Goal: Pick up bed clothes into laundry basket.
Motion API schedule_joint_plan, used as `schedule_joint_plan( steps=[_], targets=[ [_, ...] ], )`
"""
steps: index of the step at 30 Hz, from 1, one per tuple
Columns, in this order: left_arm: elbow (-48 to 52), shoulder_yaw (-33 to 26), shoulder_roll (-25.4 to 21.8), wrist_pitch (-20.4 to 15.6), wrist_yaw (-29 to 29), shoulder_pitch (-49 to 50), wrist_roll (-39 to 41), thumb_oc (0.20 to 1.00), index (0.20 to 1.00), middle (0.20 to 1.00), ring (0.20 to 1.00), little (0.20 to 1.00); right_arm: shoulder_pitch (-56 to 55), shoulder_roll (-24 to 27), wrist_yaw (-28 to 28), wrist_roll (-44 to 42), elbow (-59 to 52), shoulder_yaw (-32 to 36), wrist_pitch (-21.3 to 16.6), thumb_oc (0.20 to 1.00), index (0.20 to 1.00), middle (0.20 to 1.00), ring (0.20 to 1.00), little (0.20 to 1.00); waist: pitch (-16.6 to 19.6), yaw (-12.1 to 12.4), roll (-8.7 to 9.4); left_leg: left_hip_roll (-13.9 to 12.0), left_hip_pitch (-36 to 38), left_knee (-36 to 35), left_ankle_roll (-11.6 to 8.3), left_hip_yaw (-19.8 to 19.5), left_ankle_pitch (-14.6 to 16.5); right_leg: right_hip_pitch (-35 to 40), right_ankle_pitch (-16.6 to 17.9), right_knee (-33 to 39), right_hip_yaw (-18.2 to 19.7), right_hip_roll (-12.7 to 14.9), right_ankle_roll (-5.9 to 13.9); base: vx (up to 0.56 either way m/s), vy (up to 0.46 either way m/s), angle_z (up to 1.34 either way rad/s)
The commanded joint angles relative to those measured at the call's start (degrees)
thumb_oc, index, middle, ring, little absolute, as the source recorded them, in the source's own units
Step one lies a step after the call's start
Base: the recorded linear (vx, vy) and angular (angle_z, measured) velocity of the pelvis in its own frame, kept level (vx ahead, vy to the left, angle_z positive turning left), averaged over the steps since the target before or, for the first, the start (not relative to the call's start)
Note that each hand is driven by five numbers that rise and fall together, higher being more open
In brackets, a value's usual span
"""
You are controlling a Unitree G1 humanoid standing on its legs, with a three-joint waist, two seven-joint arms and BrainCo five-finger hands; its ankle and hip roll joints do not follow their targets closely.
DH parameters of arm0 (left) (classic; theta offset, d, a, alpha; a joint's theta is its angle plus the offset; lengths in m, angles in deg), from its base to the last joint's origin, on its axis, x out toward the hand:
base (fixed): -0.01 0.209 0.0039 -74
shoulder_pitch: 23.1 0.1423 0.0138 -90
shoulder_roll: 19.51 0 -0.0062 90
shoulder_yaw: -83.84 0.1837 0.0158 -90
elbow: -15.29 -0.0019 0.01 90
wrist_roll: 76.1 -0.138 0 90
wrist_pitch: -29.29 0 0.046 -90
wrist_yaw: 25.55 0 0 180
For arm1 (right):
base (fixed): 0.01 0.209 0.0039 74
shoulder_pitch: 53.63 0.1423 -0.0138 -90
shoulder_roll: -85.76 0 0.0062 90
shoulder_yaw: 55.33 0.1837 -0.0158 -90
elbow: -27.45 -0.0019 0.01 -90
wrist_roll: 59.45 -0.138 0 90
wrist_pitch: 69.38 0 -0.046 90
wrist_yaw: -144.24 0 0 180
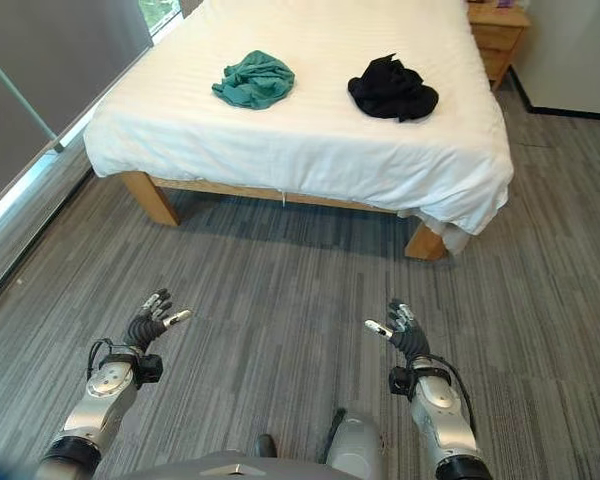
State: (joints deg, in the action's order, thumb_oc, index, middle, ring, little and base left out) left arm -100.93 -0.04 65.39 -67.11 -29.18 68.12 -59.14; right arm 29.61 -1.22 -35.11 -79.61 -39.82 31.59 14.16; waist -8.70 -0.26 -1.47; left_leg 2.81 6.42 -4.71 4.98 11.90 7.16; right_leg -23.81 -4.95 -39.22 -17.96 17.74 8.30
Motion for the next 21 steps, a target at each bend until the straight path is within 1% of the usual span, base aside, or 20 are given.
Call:
schedule_joint_plan(
  steps=[1,2,3,5,6,7,8,9,10,11,12,13,14,15,16,17,18,19,20,21],
  targets=[
    [0.95,-1.83,-1.54,-2.13,0.26,-1.13,-1.55,1.000,1.000,1.000,1.000,1.000,-1.64,-1.07,-0.25,0.09,-1.97,1.08,-2.69,1.000,1.000,1.000,1.000,1.000,2.40,-1.60,2.35,-1.95,3.92,-0.29,-5.48,-2.23,-1.29,3.12,17.37,25.46,0.98,-0.69,3.67,0.42,-0.129,0.07],
    [0.07,-1.32,-1.08,-2.11,0.59,-1.52,-1.52,1.000,1.000,1.000,1.000,1.000,-2.23,-1.07,-0.27,-0.14,-1.73,1.24,-2.69,1.000,1.000,1.000,1.000,1.000,2.43,-2.19,2.36,-2.49,5.10,-0.29,-6.29,-2.78,-0.41,4.03,19.00,30.44,-0.50,-1.27,4.39,0.46,-0.156,0.10],
    [-0.85,-1.09,-0.75,-1.92,0.56,-2.10,-1.94,1.000,1.000,1.000,1.000,1.000,-2.22,-1.28,-0.16,-0.10,-1.40,1.23,-2.74,1.000,1.000,1.000,1.000,1.000,2.59,-2.61,2.94,-2.59,6.51,-0.29,-7.06,-2.42,0.33,2.97,20.50,34.49,-3.38,-0.46,5.06,0.45,-0.148,0.27],
    [-1.05,-0.95,-0.14,-1.51,0.62,-2.25,-3.59,1.000,1.000,1.000,1.000,1.000,-2.40,-1.58,-0.52,0.32,-1.71,1.18,-2.40,1.000,1.000,1.000,1.000,1.000,3.25,-3.13,2.43,-4.49,9.24,-0.29,-9.10,-1.86,0.72,3.28,23.01,39.95,-9.13,-0.80,5.76,0.49,-0.146,0.22],
    [-0.64,-0.83,0.04,-1.54,0.75,-1.99,-3.82,1.000,1.000,1.000,1.000,1.000,-2.71,-1.48,-0.66,0.55,-1.90,1.27,-2.22,1.000,1.000,1.000,1.000,1.000,3.60,-3.61,2.42,-4.87,10.43,-0.29,-9.58,-2.22,0.80,3.22,23.97,39.79,-9.56,-0.71,6.08,0.61,-0.171,0.07],
    [0.13,0.11,0.68,-1.59,1.34,-1.77,-3.42,1.000,1.000,1.000,1.000,1.000,-3.29,-0.92,-1.05,0.75,-2.24,1.04,-2.06,1.000,1.000,1.000,1.000,1.000,4.74,-3.74,2.08,-6.25,11.54,0.74,-10.32,-3.01,-0.60,5.01,22.17,39.42,-10.16,-2.39,4.69,0.43,-0.117,0.11],
    [0.14,0.12,0.71,-1.59,1.34,-1.74,-3.42,1.000,1.000,1.000,1.000,1.000,-3.32,-0.89,-1.05,0.75,-2.25,1.03,-2.06,1.000,1.000,1.000,1.000,1.000,4.75,-3.80,1.97,-6.37,11.54,0.77,-10.37,-3.06,-0.56,5.11,22.16,39.49,-10.28,-2.48,4.68,0.43,-0.140,0.25],
    [0.62,0.32,1.02,-1.56,1.17,-1.61,-3.63,1.000,1.000,1.000,1.000,1.000,-3.03,-0.50,-1.04,0.86,-2.10,0.84,-2.14,1.000,1.000,1.000,1.000,1.000,5.31,-4.01,1.63,-7.47,10.65,4.94,-11.04,-2.93,-2.37,5.84,21.82,38.95,-10.38,-3.61,3.66,0.27,-0.136,0.24],
    [0.76,0.94,1.09,-1.59,1.18,-1.84,-3.74,1.000,1.000,1.000,1.000,1.000,-2.74,0.12,-0.99,0.50,-1.72,1.00,-2.22,1.000,1.000,1.000,1.000,1.000,5.62,-4.30,0.92,-9.04,9.07,9.43,-12.34,-3.27,-5.06,6.88,20.18,38.74,-10.32,-5.45,2.33,0.44,-0.234,0.20],
    [0.72,1.44,1.22,-1.59,1.14,-2.16,-3.33,1.000,1.000,1.000,1.000,1.000,-2.36,0.59,-0.81,-0.18,-1.21,0.68,-2.34,1.000,1.000,1.000,1.000,1.000,5.69,-4.59,0.42,-10.42,6.77,16.27,-13.90,-3.89,-10.57,8.58,19.00,38.63,-9.70,-7.23,0.82,0.54,-0.412,0.29],
    [0.42,1.47,1.81,-1.39,1.01,-3.24,-0.95,1.000,1.000,1.000,1.000,1.000,-1.25,1.84,-0.65,-1.55,-2.03,0.48,-2.33,1.000,1.000,1.000,1.000,1.000,4.71,-3.55,2.00,-11.43,-1.43,34.87,-16.47,-3.25,-19.33,12.95,15.57,39.13,-9.95,-8.72,-2.61,0.53,-0.452,0.33],
    [0.63,1.55,1.92,-1.56,1.21,-3.63,0.89,1.000,1.000,1.000,1.000,1.000,-0.74,2.48,-0.64,-2.37,-2.32,0.36,-2.51,1.000,1.000,1.000,1.000,1.000,3.60,-2.51,2.92,-11.25,-4.99,40.78,-16.47,-4.02,-20.64,15.06,14.07,39.94,-9.24,-9.40,-4.24,0.48,-0.449,0.20],
    [0.55,1.55,2.19,-1.65,0.80,-4.04,1.53,1.000,1.000,1.000,1.000,1.000,0.22,3.23,-0.35,-2.83,-2.02,0.16,-2.77,1.000,1.000,1.000,1.000,1.000,2.44,-1.51,3.81,-11.77,-7.93,44.16,-15.51,-3.77,-19.95,16.76,12.49,40.49,-8.74,-9.80,-5.07,0.23,-0.213,-0.24],
    [0.53,1.55,2.19,-1.65,0.80,-4.11,1.53,1.000,1.000,1.000,1.000,1.000,0.30,3.24,-0.35,-2.84,-1.97,0.17,-2.80,1.000,1.000,1.000,1.000,1.000,2.33,-1.47,3.65,-11.98,-8.04,44.51,-15.53,-3.81,-19.74,16.79,12.47,40.47,-8.76,-9.97,-5.12,0.24,-0.171,-0.80],
    [1.12,1.47,2.09,-1.51,0.99,-4.30,2.13,1.000,1.000,1.000,1.000,1.000,1.27,4.29,0.19,-2.39,-1.67,0.31,-2.65,1.000,1.000,1.000,1.000,1.000,1.62,-0.61,4.18,-13.64,-10.79,43.78,-14.88,-3.13,-19.79,18.36,11.90,41.16,-7.84,-10.26,-5.14,0.24,-0.118,-0.97],
    [1.06,1.35,2.23,-1.30,0.90,-4.34,2.48,1.000,1.000,1.000,1.000,1.000,1.79,4.97,0.80,-2.09,-1.64,0.30,-2.49,1.000,1.000,1.000,1.000,1.000,1.10,0.22,4.42,-15.85,-13.00,42.39,-14.64,-1.68,-19.51,19.70,11.30,41.75,-7.57,-10.39,-5.16,0.39,-0.139,-0.78],
    [1.04,1.33,2.53,-1.47,1.27,-4.40,3.40,1.000,1.000,1.000,1.000,1.000,2.60,5.75,0.98,-2.49,-1.60,0.74,-2.66,1.000,1.000,1.000,1.000,1.000,0.96,1.20,4.20,-19.33,-14.97,37.63,-14.84,1.47,-19.36,21.45,10.90,42.73,-7.94,-10.60,-4.50,0.52,-0.022,-0.20],
    [0.33,1.61,3.16,-1.71,1.85,-3.53,4.30,1.000,1.000,1.000,1.000,1.000,2.65,6.19,0.58,-2.98,-1.88,1.22,-2.90,1.000,1.000,1.000,1.000,1.000,1.54,2.73,4.13,-19.22,-15.65,28.30,-14.49,3.24,-17.68,23.31,10.26,43.24,-7.72,-10.59,-3.26,0.41,0.024,0.05],
    [0.31,1.63,3.17,-1.73,1.85,-3.51,4.30,1.000,1.000,1.000,1.000,1.000,2.60,6.20,0.58,-2.98,-1.90,1.23,-2.89,1.000,1.000,1.000,1.000,1.000,1.52,2.80,4.21,-19.07,-15.39,28.00,-14.45,3.40,-17.78,23.37,10.25,43.23,-7.64,-10.46,-3.21,0.41,0.098,0.03],
    [0.11,1.39,3.30,-1.84,1.91,-3.06,4.07,1.000,1.000,1.000,1.000,1.000,2.54,7.36,0.04,-1.70,-3.63,1.35,-2.77,1.000,1.000,1.000,1.000,1.000,2.28,3.35,3.96,-17.31,-15.43,21.49,-14.07,2.72,-17.34,23.55,9.63,43.21,-7.29,-10.44,-2.58,0.28,0.109,-0.10]
  ],
)
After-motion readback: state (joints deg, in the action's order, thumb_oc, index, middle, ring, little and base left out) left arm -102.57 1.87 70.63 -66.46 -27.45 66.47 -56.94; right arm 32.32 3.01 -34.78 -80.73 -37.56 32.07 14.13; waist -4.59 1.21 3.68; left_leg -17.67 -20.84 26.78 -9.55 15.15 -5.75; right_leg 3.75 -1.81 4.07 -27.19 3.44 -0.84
